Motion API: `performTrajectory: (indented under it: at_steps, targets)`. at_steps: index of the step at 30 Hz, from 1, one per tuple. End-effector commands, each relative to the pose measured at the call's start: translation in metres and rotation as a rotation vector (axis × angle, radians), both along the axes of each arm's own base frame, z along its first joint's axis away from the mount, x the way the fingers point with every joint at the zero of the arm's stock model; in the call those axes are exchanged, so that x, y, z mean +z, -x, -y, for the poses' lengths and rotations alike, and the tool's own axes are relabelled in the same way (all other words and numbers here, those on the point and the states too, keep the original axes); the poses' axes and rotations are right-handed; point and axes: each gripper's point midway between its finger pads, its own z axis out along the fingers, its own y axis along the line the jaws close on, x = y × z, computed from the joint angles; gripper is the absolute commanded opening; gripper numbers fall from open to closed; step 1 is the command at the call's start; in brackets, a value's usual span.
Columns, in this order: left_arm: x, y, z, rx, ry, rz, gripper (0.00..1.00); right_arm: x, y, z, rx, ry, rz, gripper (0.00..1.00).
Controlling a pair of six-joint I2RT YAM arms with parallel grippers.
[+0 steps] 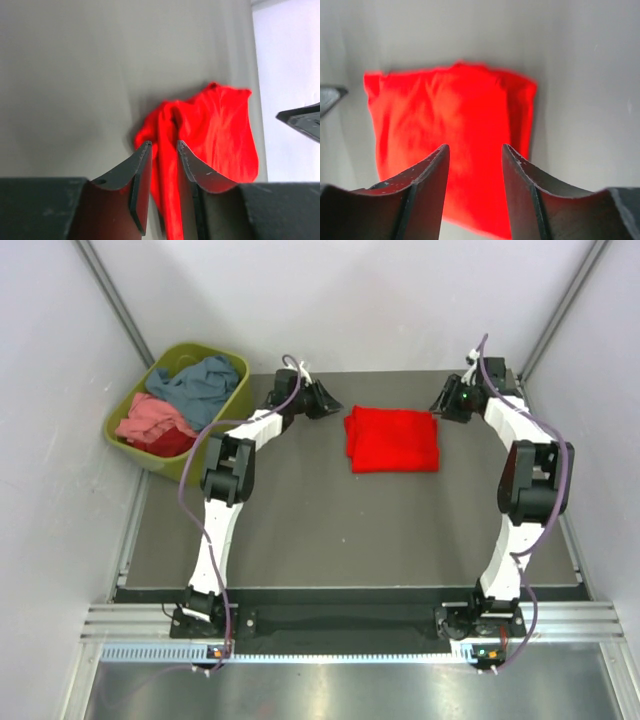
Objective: Fold and stack the t-shirts
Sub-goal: Fold the tshirt
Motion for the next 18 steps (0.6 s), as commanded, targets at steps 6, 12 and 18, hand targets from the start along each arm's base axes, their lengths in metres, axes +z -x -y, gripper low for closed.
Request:
performTrajectory:
  at_steps: [6, 12, 18]
  targets:
    - [0.01, 0.077, 0.026, -0.203, -0.123, -0.014, 0.33, -0.001, 0.064, -0.011, 0.176, 0.03, -0.064, 0.49]
    - [-0.013, 0.108, 0.037, -0.258, -0.182, -0.049, 0.35, -0.025, 0.081, -0.001, 0.177, 0.093, -0.131, 0.49]
    - [-0.03, 0.121, 0.038, -0.269, -0.179, -0.088, 0.33, -0.055, 0.097, -0.007, 0.209, 0.063, -0.188, 0.45]
